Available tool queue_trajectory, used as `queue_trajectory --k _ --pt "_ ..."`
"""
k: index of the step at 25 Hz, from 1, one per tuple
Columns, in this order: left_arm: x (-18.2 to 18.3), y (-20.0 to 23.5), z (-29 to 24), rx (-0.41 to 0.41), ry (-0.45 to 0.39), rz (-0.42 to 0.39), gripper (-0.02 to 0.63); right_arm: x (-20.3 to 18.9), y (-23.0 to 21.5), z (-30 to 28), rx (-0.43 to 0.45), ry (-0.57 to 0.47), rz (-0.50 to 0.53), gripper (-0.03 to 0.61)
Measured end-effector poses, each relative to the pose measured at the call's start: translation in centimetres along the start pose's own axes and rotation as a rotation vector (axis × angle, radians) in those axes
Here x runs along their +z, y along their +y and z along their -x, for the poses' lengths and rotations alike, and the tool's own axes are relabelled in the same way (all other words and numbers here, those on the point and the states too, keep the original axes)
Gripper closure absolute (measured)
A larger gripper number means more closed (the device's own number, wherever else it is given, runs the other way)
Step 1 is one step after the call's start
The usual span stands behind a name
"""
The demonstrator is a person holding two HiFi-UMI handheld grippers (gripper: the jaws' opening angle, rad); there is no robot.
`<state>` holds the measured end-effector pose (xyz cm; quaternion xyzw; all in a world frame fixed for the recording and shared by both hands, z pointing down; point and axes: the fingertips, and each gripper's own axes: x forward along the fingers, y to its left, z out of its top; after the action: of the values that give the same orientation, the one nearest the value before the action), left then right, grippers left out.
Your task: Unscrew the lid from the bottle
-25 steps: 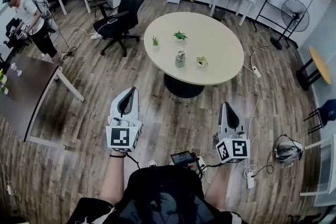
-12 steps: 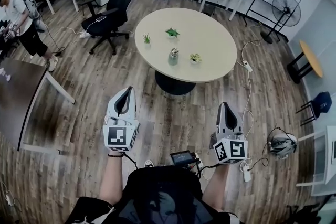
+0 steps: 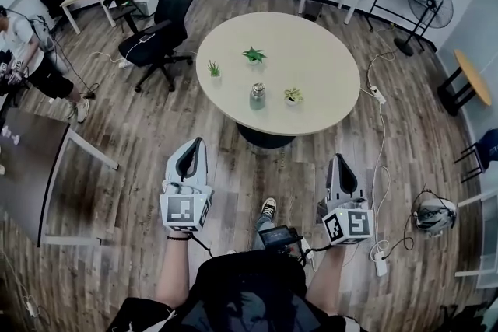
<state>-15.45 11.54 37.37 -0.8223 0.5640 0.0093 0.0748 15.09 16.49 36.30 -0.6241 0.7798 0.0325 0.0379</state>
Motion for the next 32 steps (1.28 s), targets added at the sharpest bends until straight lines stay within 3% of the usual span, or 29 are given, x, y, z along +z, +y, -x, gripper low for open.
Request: queue_trajectory --k 8,12,20,29,30,32 --pt "-0.7 -0.7 -14.2 0.042 0.01 -0.024 0.612 -2.5 -7.1 -13.8 0.09 0.034 0.016 0.574" --pt "-0.2 -1.3 -19.6 0.052 0.007 -0.033 0.612 -2.3 -10.8 -19.0 0.112 0.027 -0.028 0.574" --pt "0.5 -1.5 -24.8 0.053 -0.015 -0.074 0.612 -3.4 -12.8 -24.8 0.14 0.043 -0.078 0.574" --pt "-0.1 0.0 -28.6 0.031 -0.062 -0.026 0.611 -2.6 -12.7 -27.3 0.136 0.052 -0.051 0.574" --pt "-0.3 0.0 -29.0 0.019 -0.063 -0.022 0.601 -2.5 -12.8 -27.6 0.132 0.051 -0.049 0.574" --pt "-0.7 -0.3 -29.6 -0.016 -0.068 -0.015 0.48 -2.5 -12.7 -27.9 0.129 0.052 -0.045 0.574"
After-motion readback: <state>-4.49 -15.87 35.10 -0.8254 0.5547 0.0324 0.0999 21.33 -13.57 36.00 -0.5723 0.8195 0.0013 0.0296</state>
